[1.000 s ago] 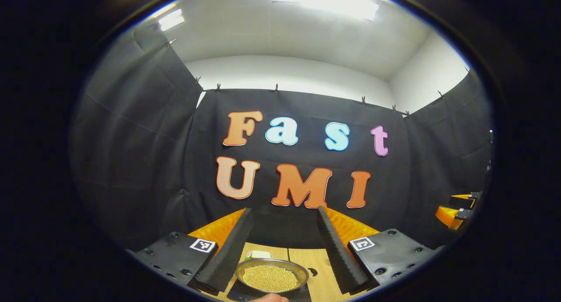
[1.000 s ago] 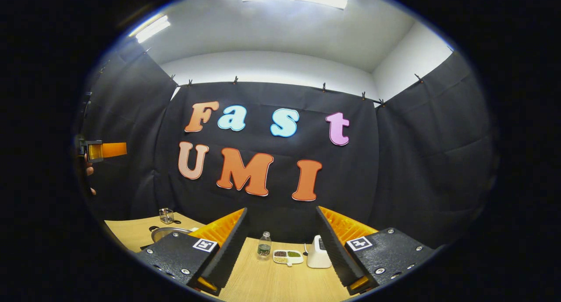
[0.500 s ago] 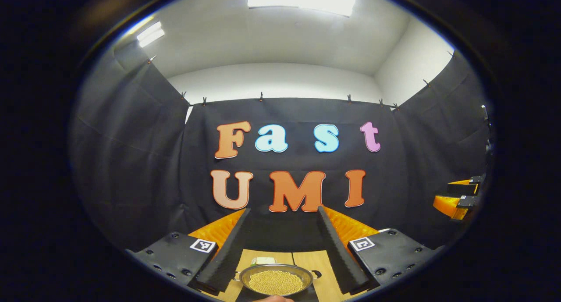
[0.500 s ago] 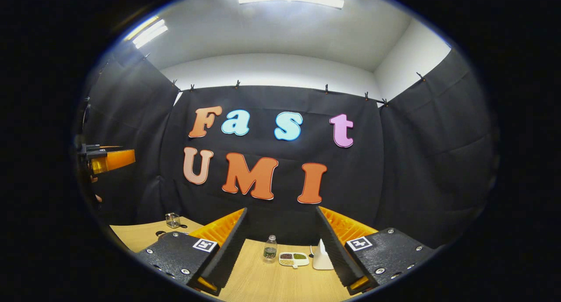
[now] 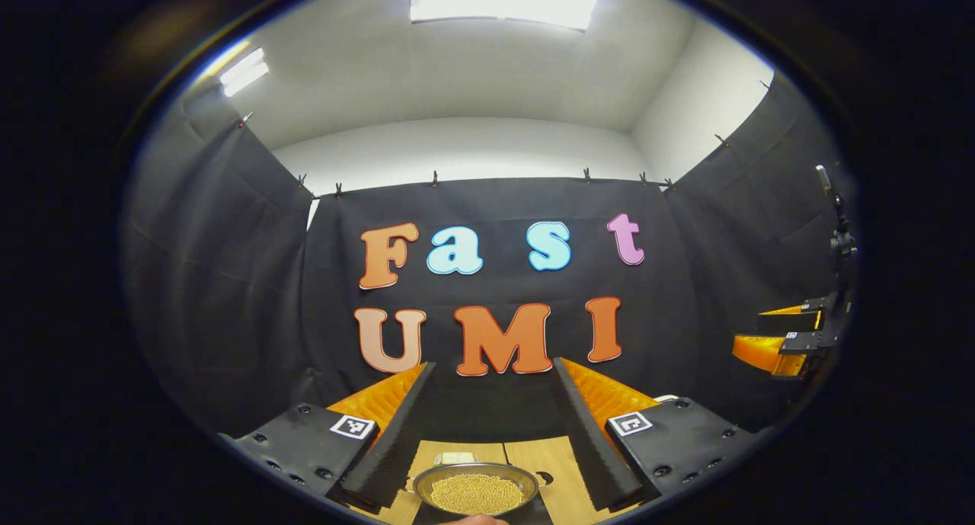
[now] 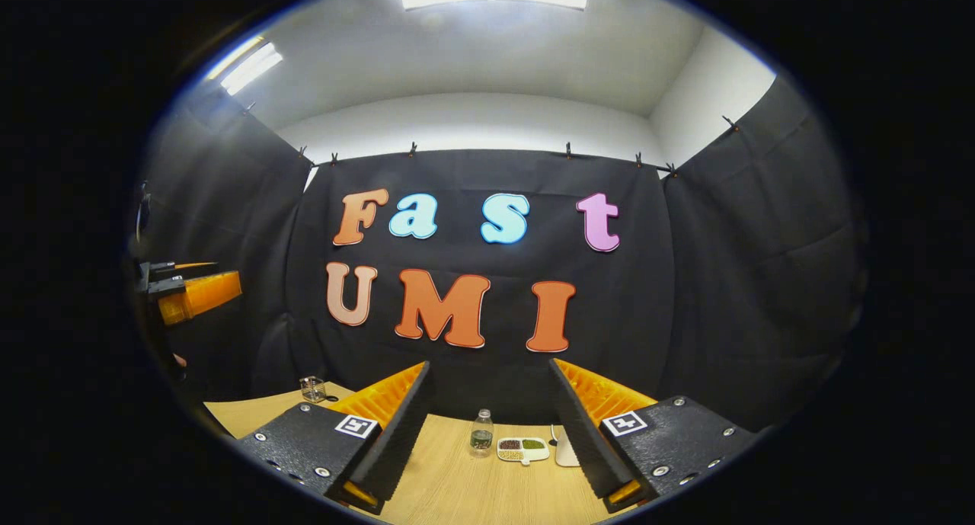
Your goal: First push the handle of the pot to place it horizontally, then grasp the pot with both hands and set it on the induction cooktop.
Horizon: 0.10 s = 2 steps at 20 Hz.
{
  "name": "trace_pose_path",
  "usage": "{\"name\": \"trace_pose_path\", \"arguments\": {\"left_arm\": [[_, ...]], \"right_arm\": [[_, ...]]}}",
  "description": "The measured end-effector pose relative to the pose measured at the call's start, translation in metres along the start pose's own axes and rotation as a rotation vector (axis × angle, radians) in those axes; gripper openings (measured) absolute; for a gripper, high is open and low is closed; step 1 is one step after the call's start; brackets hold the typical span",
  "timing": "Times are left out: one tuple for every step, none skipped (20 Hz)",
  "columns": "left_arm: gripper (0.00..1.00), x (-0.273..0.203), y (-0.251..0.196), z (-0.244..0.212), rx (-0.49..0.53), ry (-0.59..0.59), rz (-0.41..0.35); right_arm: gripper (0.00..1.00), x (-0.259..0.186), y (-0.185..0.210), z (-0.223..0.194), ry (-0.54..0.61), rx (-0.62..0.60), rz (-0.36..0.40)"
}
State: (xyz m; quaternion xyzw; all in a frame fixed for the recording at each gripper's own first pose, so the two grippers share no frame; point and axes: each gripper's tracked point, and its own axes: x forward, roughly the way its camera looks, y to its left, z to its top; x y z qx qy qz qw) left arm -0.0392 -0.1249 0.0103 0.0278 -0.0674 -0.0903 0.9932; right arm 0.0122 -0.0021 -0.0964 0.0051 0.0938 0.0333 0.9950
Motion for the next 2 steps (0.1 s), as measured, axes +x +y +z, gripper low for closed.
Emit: {"name": "trace_pose_path", "arguments": {"left_arm": [[0.99,0.0014,0.0013,0.0026,0.004,-0.018,0.002],[0.99,0.0022,0.0026,0.0051,0.013,-0.036,0.006]], "right_arm": [[0.94,0.0003,0.0002,0.0017,-0.004,0.005,-0.002],[0.94,0.0007,0.0016,0.0014,-0.003,0.009,0.001]]}}
